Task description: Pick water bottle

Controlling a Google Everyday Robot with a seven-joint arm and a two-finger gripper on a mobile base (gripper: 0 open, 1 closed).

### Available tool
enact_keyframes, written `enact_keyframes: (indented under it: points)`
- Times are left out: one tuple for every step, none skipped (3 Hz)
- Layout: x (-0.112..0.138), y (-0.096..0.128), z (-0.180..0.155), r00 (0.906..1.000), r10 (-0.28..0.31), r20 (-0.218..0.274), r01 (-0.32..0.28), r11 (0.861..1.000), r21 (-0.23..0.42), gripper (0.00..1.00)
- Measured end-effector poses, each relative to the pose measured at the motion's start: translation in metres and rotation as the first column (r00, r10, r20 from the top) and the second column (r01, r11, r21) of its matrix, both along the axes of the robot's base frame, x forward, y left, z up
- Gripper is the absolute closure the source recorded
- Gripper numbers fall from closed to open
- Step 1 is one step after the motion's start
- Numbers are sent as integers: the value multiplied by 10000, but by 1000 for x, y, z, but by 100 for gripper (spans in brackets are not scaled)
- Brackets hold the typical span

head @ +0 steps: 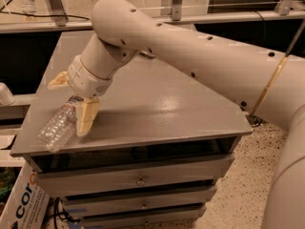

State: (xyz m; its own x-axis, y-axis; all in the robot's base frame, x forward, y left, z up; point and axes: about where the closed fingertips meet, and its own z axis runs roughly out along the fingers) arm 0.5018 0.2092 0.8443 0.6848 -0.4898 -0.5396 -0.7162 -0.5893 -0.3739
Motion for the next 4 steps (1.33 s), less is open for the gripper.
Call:
enact_keyframes:
  points:
    - [1,-5,-1,9999,-119,-6,118,9997,-191,41]
    - [2,-12,-1,9996,-266,-29,265,9992,-299,64]
    - [3,-20,2,9990,-446,7,446,9986,-294,87]
    - [11,-28,14,9970,-762,100,761,9971,72,100]
